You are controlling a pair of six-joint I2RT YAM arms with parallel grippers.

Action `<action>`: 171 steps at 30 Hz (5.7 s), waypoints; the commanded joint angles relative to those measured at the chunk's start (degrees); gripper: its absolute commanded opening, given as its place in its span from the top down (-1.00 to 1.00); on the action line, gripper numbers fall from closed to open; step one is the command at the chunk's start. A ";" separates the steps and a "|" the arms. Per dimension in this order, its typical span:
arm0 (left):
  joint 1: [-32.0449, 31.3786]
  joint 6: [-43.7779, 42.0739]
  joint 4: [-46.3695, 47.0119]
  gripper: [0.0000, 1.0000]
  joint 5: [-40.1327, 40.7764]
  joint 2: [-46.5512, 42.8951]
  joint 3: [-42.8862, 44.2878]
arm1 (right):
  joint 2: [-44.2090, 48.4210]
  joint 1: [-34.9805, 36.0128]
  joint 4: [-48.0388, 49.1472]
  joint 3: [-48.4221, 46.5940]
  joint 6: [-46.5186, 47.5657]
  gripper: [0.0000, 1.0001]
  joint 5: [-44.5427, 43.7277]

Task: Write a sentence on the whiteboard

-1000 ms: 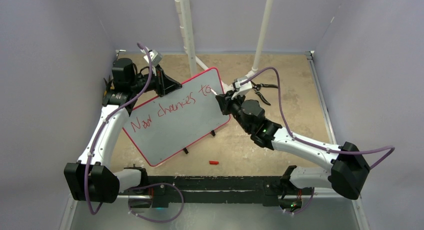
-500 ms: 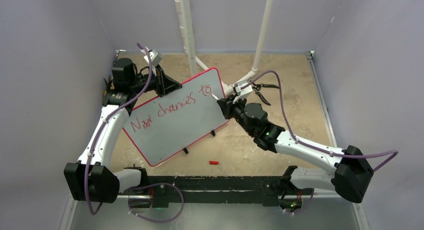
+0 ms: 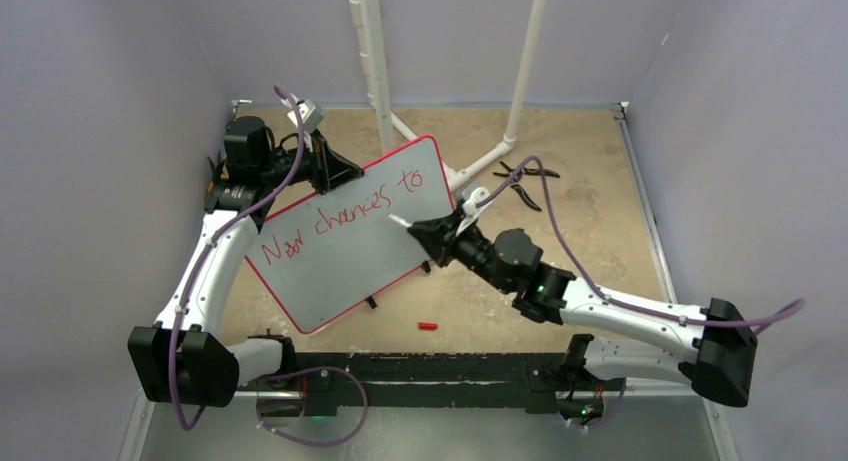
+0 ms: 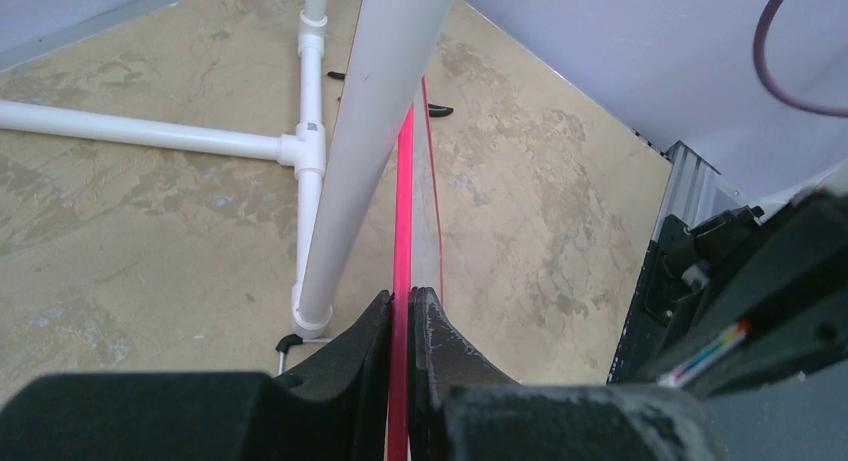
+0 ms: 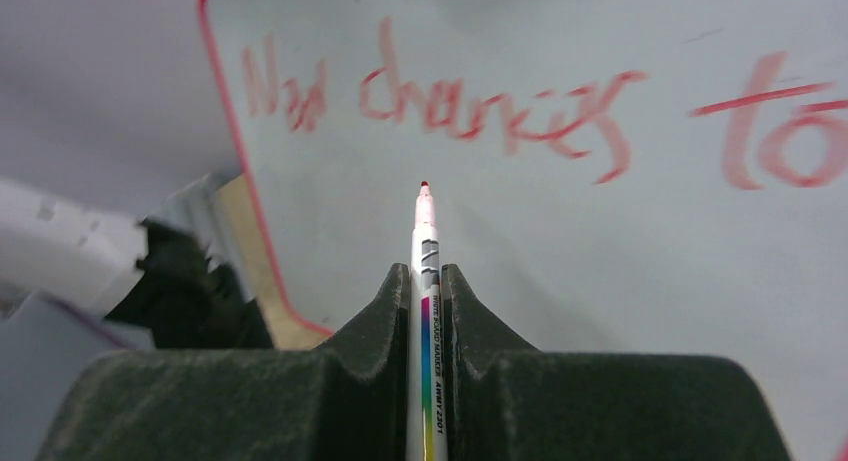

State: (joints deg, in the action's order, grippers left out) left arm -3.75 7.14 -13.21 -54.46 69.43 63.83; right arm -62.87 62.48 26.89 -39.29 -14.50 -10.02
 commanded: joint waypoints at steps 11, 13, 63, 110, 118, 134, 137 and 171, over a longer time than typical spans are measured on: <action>1.59 -0.80 2.67 1.00 4.80 0.53 -1.15 | -21.92 8.36 15.35 -7.11 0.17 1.00 11.44; 1.64 -0.78 2.67 1.00 4.80 0.50 -1.17 | -23.24 8.40 16.73 -7.84 -0.16 1.00 11.47; 1.62 -0.54 3.01 1.00 4.45 0.44 -1.34 | -31.49 8.49 5.92 -14.53 -2.55 1.00 1.73; 1.64 -0.32 3.28 1.00 4.61 0.89 -1.25 | -35.17 11.32 5.71 -15.58 0.16 1.00 7.57; 1.62 -0.27 3.27 1.00 4.88 1.15 -1.28 | -26.57 11.44 11.22 -14.21 -1.02 1.00 2.86; 1.63 -0.20 3.31 1.00 4.89 1.18 -1.34 | -27.75 9.45 8.75 -15.29 -1.32 1.00 -1.41; 1.64 -0.27 3.30 1.00 4.80 1.24 -1.33 | -28.84 9.20 8.15 -16.11 -1.47 1.00 -1.53; 1.64 -0.17 3.40 1.00 4.80 1.15 -1.34 | -27.83 7.92 5.50 -11.17 -5.47 1.00 -3.23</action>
State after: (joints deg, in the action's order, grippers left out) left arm -3.64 7.97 -11.55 -54.46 69.43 63.11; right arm -91.59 71.29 31.59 -47.57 -19.90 -10.37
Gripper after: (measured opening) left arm 0.078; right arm 0.115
